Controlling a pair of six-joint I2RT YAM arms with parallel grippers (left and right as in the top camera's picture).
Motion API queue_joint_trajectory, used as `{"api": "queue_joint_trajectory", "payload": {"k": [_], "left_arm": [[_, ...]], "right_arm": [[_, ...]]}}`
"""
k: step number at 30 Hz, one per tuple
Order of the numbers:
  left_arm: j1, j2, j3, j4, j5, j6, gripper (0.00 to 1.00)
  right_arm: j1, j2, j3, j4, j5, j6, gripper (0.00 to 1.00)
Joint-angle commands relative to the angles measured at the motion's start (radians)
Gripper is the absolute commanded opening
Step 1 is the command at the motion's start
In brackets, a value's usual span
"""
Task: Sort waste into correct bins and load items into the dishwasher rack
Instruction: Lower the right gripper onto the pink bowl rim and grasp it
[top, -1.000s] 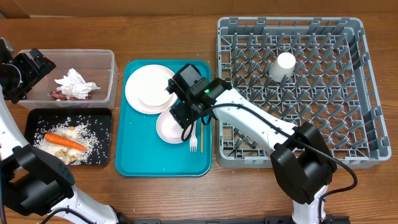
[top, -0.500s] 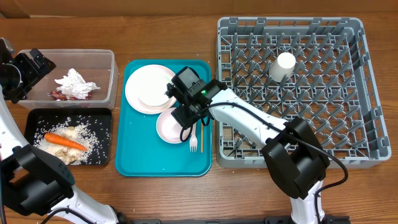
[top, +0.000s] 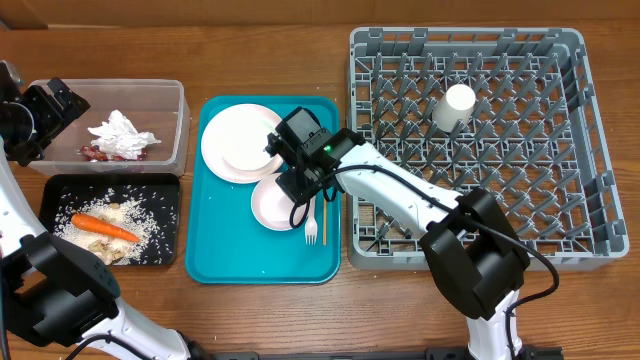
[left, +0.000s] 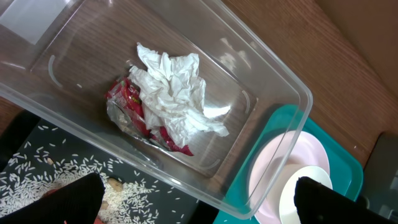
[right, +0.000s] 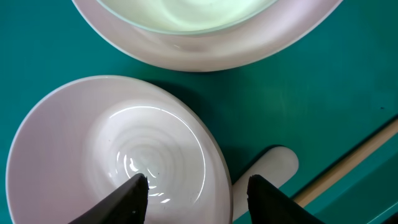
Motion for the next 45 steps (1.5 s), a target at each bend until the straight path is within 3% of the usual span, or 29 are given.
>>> {"api": "queue_joint_trajectory", "payload": {"k": [1, 21, 24, 29, 37, 45], "left_arm": [[-0.003, 0.007, -0.002, -0.003, -0.003, -0.009, 1.00], [-0.003, 0.007, -0.002, -0.003, -0.003, -0.009, 1.00], [-0.003, 0.007, -0.002, -0.003, -0.003, -0.009, 1.00], [-0.003, 0.007, -0.002, -0.003, -0.003, -0.009, 1.00], [-0.003, 0.007, -0.002, -0.003, -0.003, -0.009, 1.00], [-0.003, 0.007, -0.002, -0.003, -0.003, -0.009, 1.00]], "right_arm": [[0.006, 0.017, -0.007, 0.006, 0.003, -0.005, 0.52], [0.006, 0.017, -0.064, 0.068, 0.022, -0.005, 0.49], [0.006, 0.017, -0.064, 0.067, 0.021, -0.004, 0.35], [0.006, 0.017, -0.064, 0.066, 0.021, -0.004, 0.30], [0.006, 0.017, -0.064, 0.063, -0.017, -0.004, 0.04], [0.006, 0.017, -0.064, 0.063, -0.020, -0.004, 0.04]]}}
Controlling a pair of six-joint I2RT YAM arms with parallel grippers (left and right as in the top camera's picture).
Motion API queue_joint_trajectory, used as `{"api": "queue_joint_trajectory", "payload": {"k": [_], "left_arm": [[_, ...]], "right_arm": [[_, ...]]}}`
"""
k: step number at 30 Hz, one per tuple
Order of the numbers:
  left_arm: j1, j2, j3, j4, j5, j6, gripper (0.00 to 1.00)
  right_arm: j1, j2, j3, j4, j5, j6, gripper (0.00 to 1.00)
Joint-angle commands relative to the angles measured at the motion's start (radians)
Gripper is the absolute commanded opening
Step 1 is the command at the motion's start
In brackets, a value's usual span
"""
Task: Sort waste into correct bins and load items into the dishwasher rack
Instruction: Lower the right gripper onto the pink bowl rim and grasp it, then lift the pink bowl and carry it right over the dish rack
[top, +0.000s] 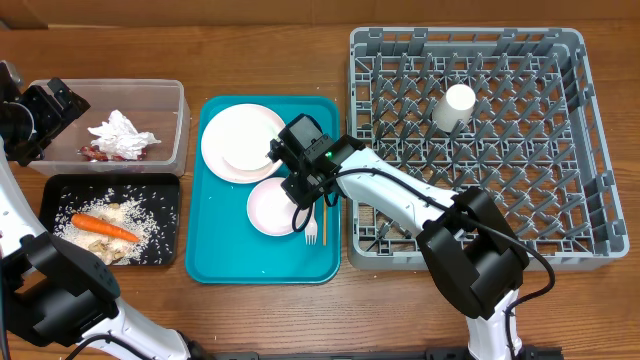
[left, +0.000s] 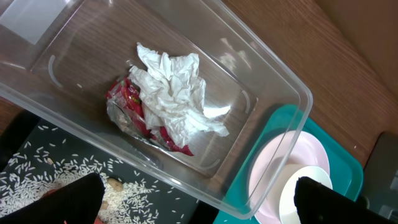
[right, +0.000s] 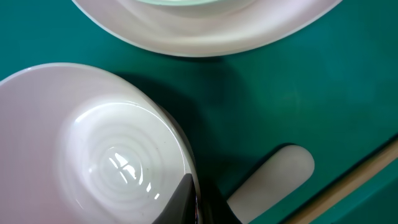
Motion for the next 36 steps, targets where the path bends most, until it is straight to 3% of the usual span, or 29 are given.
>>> {"api": "queue_joint_trajectory", "payload": {"k": [1, 22, 32, 36], "left_arm": [[-0.003, 0.007, -0.002, -0.003, -0.003, -0.009, 1.00], [-0.003, 0.007, -0.002, -0.003, -0.003, -0.009, 1.00], [-0.003, 0.007, -0.002, -0.003, -0.003, -0.009, 1.00], [-0.003, 0.007, -0.002, -0.003, -0.003, -0.009, 1.00]], "right_arm": [[0.006, 0.013, -0.004, 0.003, -0.008, -0.001, 0.04], [0.006, -0.097, 0.070, -0.081, -0.024, 0.003, 0.04], [0.002, -0.244, 0.070, -0.100, -0.010, 0.001, 0.04], [-0.003, -0.322, 0.071, -0.083, 0.097, -0.001, 0.04]]}}
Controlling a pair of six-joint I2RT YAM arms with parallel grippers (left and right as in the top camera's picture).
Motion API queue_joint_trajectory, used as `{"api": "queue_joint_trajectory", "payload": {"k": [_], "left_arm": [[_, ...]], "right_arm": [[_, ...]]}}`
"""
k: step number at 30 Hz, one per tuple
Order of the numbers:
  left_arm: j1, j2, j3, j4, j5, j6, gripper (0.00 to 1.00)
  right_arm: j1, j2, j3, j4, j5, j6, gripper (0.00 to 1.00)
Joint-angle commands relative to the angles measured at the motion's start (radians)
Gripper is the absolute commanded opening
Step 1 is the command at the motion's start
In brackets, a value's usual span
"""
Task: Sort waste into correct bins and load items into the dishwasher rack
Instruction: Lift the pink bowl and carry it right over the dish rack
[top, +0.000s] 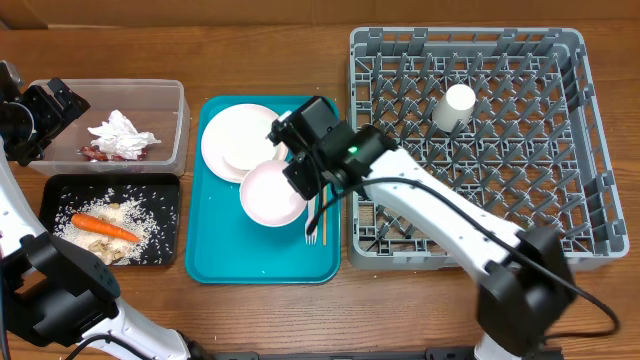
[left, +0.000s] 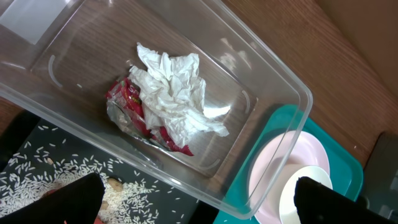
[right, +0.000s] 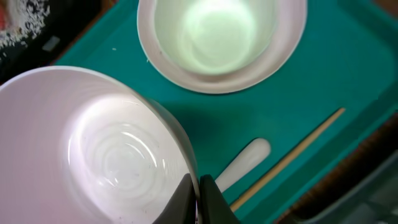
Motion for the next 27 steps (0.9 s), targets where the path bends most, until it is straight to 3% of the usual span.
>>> {"api": "queue_joint_trajectory", "payload": {"k": [1, 4, 11, 17, 27], "left_arm": [[-0.003, 0.007, -0.002, -0.003, -0.003, -0.009, 1.00], [-0.003, 0.007, -0.002, -0.003, -0.003, -0.009, 1.00], [-0.003, 0.007, -0.002, -0.003, -0.003, -0.009, 1.00], [-0.003, 0.007, -0.002, -0.003, -0.003, -0.009, 1.00], [-0.003, 0.007, -0.002, -0.003, -0.003, -0.009, 1.00]], "right_arm": [[-0.002, -0.110, 0.034, 0.024, 0.162, 0.000, 0.04], [-0.002, -0.159, 0.034, 0.063, 0.397, -0.006, 0.04], [-0.009, -0.196, 0.034, 0.281, 0.820, -0.216, 0.04], [-0.092, -0.194, 0.034, 0.470, 0.915, -0.349, 0.04], [-0.285, -0.137, 0.034, 0.542, 0.877, -0.426, 0.04]]}}
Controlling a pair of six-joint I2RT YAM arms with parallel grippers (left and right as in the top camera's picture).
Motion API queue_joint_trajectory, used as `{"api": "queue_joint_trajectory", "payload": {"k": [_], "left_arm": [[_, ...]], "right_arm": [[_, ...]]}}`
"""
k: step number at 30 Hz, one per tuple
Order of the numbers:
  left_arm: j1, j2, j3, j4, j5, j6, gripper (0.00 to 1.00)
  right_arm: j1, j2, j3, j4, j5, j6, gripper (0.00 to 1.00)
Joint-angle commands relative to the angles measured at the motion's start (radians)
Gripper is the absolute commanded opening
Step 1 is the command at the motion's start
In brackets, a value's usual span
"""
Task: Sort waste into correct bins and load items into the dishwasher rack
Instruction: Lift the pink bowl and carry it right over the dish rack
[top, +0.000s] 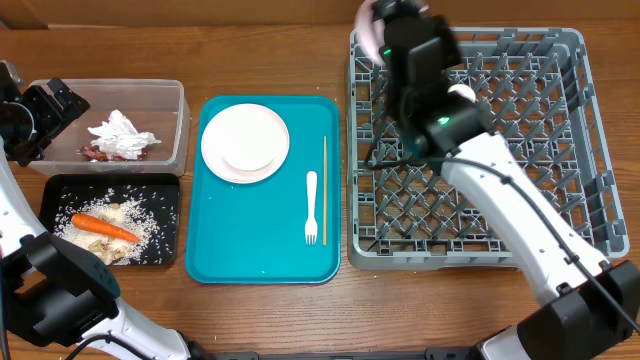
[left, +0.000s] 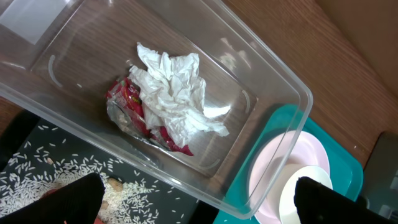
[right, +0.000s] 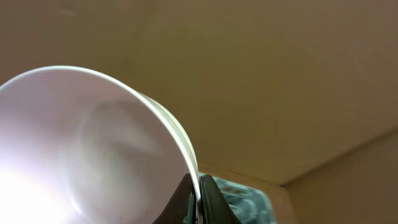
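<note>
My right gripper (right: 198, 198) is shut on the rim of a pale pink bowl (right: 81, 155), which fills the right wrist view. Overhead, the bowl (top: 367, 32) is held high, tilted, over the far left corner of the grey dishwasher rack (top: 560, 150). A white cup (top: 462, 97) stands in the rack, partly behind the arm. On the teal tray (top: 250, 250) lie a white plate (top: 245, 142), a white fork (top: 311, 205) and a chopstick (top: 324, 190). My left gripper (top: 40, 118) hangs open over the clear bin (left: 273, 81).
The clear bin holds a crumpled tissue (left: 174, 93) and a red wrapper (left: 124, 96). In front of it a black bin (top: 60, 190) holds rice and a carrot (top: 102, 226). The rack's upright tines cover its whole floor.
My right gripper has carried the bowl from just above the tray to high over the rack's far left corner, now tilted. The left arm has not moved.
My right gripper stood open astride the bowl's rim on the tray. It then shut on the rim. After that it held the bowl lifted over the tray, and now the bowl is over the rack. The left gripper stayed open over the clear bin throughout.
</note>
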Motion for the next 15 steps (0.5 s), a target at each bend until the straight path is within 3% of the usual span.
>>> {"api": "queue_joint_trajectory", "payload": {"k": [1, 5, 15], "left_arm": [[-0.003, 0.007, -0.002, -0.003, -0.003, -0.009, 1.00], [-0.003, 0.007, -0.002, -0.003, -0.003, -0.009, 1.00], [-0.003, 0.007, -0.002, -0.003, -0.003, -0.009, 1.00]], "right_arm": [[-0.024, 0.055, 0.024, 0.041, 0.051, -0.111, 0.04], [-0.035, 0.159, 0.023, 0.124, 0.128, -0.236, 0.04], [-0.056, 0.372, 0.023, 0.526, 0.235, -0.592, 0.04]]}}
